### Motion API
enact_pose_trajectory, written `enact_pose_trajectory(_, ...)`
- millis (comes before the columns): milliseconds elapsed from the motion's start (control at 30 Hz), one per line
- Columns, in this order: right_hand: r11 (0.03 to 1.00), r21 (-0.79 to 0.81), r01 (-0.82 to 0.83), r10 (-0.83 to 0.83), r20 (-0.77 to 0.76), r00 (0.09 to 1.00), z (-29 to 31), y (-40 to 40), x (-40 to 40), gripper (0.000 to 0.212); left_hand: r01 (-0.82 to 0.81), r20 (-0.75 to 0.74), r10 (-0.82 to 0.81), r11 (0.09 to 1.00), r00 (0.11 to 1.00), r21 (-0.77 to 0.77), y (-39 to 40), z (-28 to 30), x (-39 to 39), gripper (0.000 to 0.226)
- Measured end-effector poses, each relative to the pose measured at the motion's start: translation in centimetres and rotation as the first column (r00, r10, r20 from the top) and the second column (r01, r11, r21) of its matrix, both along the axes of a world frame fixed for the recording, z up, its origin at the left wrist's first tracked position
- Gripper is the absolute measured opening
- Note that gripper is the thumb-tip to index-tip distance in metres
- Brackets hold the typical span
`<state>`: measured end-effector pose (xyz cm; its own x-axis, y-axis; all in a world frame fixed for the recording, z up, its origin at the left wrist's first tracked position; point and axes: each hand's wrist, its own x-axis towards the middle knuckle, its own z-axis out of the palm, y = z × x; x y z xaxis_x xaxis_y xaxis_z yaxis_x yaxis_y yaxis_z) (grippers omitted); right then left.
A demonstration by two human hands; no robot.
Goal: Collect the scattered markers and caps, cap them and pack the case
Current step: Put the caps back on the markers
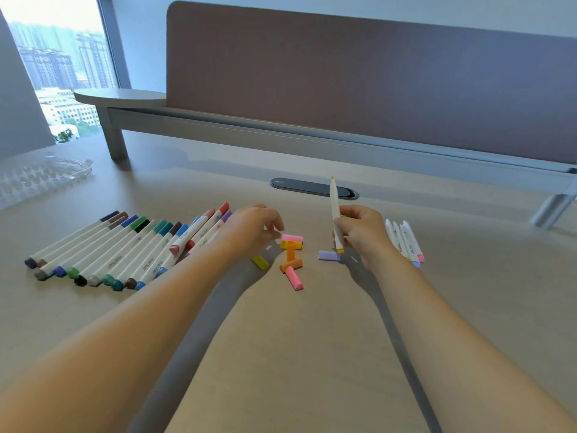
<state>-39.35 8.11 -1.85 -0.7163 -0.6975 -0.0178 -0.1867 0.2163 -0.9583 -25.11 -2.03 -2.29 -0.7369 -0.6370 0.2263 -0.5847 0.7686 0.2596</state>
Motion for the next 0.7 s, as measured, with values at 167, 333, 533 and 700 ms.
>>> enact_pose_trajectory(167,1.000,0.010,-0.028,0.029,-0.079,0.996,-0.4,0.5,-0.7,0.029,0.036,0.169,-0.043,0.998,0.985,0.042,0.5,-0.1,-2.2,0.032)
enact_pose_trajectory(333,0.999,0.014,-0.048,0.050,-0.127,0.991,-0.4,1.1,-1.2,0.029,0.040,0.200,-0.038,0.999,0.979,-0.006,0.4,-0.8,-2.8,0.032)
enact_pose_trajectory(533,0.994,0.044,-0.096,0.104,-0.287,0.952,-0.5,1.7,-0.9,0.023,-0.007,-0.218,0.065,0.966,0.974,0.257,0.3,0.3,-1.8,0.027)
enact_pose_trajectory(700,0.987,0.089,-0.135,0.160,-0.398,0.903,-0.6,2.2,-0.3,0.019,0.140,-0.438,0.057,0.904,0.897,0.405,1.1,1.2,-0.2,0.030)
